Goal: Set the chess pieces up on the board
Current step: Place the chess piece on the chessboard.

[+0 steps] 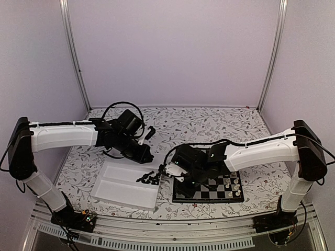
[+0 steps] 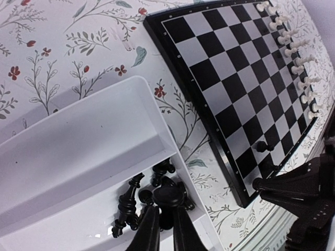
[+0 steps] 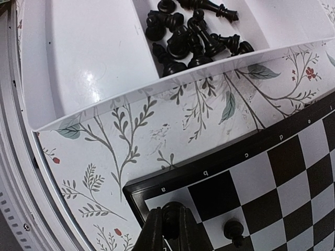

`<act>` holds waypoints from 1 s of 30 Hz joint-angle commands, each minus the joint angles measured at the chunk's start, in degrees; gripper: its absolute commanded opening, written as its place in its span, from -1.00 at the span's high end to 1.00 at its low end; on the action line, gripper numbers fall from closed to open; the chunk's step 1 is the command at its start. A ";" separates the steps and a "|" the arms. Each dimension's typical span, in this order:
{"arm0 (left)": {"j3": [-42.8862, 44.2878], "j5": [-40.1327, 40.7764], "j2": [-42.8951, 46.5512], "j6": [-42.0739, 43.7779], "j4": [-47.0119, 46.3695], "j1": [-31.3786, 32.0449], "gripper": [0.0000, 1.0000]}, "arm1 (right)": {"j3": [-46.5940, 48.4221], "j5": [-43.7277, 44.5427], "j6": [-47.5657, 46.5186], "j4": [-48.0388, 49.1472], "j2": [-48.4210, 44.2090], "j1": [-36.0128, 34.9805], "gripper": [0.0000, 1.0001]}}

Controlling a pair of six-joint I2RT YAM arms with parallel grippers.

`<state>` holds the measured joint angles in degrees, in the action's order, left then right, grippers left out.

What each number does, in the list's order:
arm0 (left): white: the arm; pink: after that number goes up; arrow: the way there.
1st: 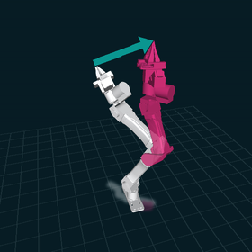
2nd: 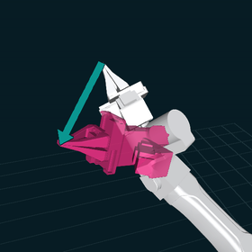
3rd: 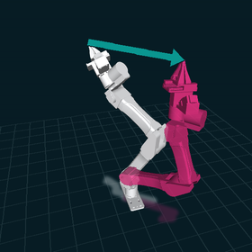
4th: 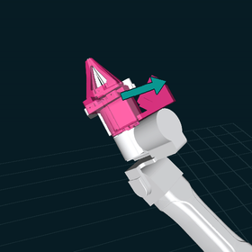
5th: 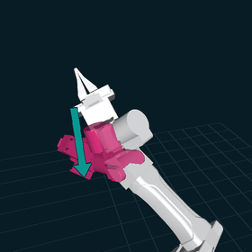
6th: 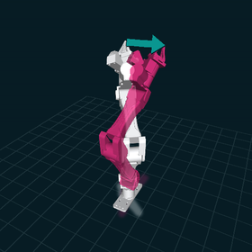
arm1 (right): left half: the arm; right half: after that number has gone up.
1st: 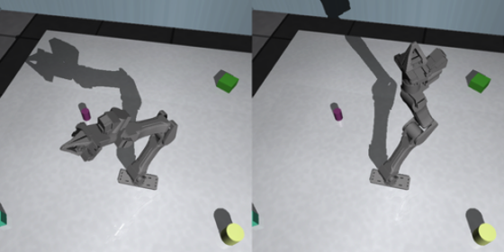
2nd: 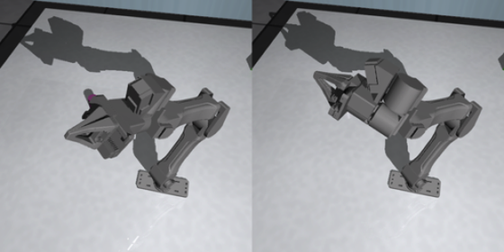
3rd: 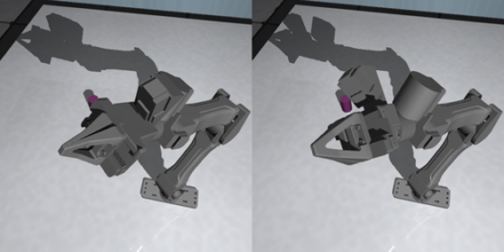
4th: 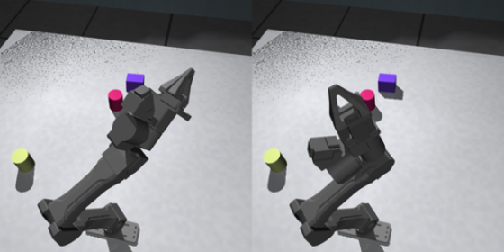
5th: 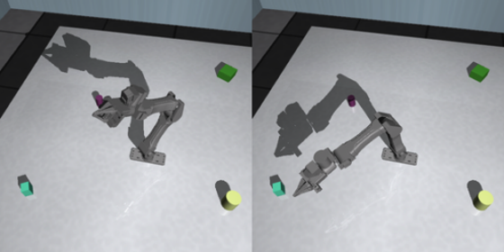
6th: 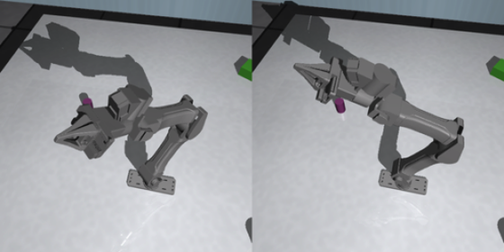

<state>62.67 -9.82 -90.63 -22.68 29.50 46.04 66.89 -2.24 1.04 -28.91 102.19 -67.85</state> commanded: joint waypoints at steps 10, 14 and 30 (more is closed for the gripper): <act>0.30 -0.64 1.01 -0.66 0.17 -0.25 0.76 | -1.69 -1.17 -0.16 1.84 1.40 -0.15 0.92; 0.58 -0.95 0.51 -0.74 0.02 -0.25 0.76 | -2.44 -1.01 -0.24 1.65 1.00 -0.08 0.91; 1.51 -9.14 -0.75 1.87 1.61 -0.25 0.76 | 4.96 0.57 -0.38 -3.74 -4.36 -0.10 0.28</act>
<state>62.85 -13.06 -90.67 -22.52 29.87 46.04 67.57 -2.87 0.89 -29.93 102.91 -67.85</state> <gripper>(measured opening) 0.122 0.349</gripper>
